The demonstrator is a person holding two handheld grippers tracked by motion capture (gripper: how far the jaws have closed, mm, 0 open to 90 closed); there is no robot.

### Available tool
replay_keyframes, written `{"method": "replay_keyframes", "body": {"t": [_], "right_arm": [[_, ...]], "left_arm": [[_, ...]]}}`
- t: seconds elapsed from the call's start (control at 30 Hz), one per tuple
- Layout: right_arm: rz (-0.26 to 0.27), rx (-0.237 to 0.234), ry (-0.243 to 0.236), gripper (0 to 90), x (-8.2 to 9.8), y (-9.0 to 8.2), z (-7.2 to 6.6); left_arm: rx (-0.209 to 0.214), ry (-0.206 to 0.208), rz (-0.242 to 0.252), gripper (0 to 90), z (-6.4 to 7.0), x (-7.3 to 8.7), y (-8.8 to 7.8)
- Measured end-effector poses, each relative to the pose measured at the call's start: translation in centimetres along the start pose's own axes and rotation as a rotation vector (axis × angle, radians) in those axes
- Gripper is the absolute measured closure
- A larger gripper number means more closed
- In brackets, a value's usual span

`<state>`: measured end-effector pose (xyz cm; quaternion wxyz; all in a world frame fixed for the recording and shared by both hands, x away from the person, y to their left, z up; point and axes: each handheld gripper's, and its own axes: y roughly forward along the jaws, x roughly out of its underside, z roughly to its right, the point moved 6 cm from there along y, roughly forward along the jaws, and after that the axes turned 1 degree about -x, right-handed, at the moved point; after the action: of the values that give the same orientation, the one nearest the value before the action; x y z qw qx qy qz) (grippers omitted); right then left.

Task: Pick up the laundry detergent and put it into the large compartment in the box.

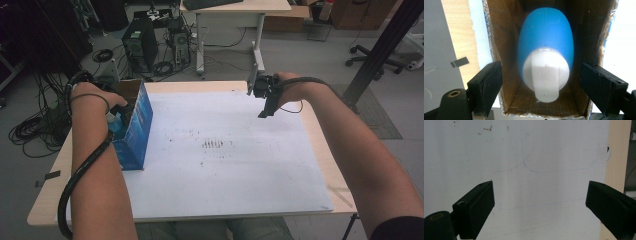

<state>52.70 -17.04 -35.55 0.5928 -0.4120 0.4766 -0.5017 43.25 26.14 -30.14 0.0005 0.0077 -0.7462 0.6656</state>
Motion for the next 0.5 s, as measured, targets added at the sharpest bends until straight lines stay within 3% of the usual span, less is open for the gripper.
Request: {"method": "replay_keyframes", "body": {"t": [0.23,0.5], "right_arm": [[0.002,0.0,-0.002,8.5,-0.1,0.0,0.0],[0.0,0.0,-0.005,8.5,-0.1,0.1,-0.1]], "left_arm": [[0.013,0.005,0.013,15.2,0.0,0.0,-0.7],[0.011,0.038,0.019,12.0,0.5,0.1,-1.4]]}}
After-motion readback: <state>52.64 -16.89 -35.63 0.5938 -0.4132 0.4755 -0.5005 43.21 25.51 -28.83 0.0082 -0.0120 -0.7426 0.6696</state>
